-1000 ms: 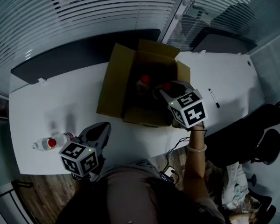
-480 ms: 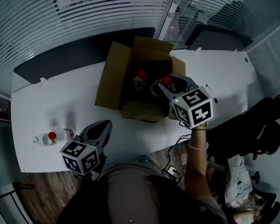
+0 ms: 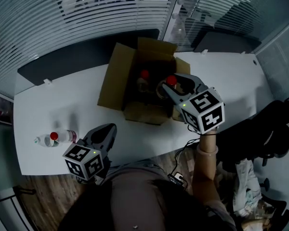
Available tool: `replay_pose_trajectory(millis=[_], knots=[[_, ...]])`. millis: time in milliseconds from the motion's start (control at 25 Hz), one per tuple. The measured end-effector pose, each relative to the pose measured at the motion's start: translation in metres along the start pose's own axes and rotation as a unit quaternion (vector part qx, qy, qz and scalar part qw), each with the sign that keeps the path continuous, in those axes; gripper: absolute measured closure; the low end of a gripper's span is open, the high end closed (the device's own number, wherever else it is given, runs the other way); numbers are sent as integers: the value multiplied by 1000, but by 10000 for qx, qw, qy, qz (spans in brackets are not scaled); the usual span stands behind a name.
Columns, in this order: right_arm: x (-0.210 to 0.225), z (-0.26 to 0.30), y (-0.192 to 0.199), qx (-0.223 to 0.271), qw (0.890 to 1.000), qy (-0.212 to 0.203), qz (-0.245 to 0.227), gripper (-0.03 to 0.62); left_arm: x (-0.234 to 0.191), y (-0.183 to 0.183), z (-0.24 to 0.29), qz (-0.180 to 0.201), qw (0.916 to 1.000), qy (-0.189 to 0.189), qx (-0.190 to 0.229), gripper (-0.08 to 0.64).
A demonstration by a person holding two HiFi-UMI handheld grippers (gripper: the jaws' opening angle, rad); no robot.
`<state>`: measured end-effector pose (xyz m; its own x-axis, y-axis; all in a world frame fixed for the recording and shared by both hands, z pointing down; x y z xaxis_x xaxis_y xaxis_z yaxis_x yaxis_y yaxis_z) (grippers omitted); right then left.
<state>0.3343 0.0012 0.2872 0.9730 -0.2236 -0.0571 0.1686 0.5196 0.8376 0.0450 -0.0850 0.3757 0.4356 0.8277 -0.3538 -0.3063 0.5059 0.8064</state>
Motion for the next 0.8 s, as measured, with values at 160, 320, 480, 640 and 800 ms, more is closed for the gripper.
replay_pose_trajectory(millis=[160, 320, 480, 640, 800], knots=[[-7, -12, -11, 192, 9997, -79, -91, 420, 4, 0, 0, 15, 10000, 23, 8, 551], [-16, -26, -24, 526, 9983, -164, -200, 420, 7, -1, 1, 44, 10000, 49, 38, 551], [-24, -42, -36, 797, 9957, -277, -392, 420, 12, -1, 2, 40, 10000, 28, 85, 551], [-32, -56, -45, 930, 9930, -380, -628, 420, 19, 2, 0, 0, 9999, -66, 136, 551], [-36, -66, -48, 1066, 9895, -552, -811, 420, 29, 8, -4, -50, 9996, -201, 213, 551]])
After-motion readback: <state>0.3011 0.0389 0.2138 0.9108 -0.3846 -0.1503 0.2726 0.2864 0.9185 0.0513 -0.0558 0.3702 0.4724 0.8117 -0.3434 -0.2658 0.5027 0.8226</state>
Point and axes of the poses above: the fingertips, and each gripper's own axes: z forward along the fingers, x to its right, y out of its underside, the point moved 10 cm from there along -z, backward along the fingers, and after that the axes turned 11 degrees about -y, right-handed, at the moved point
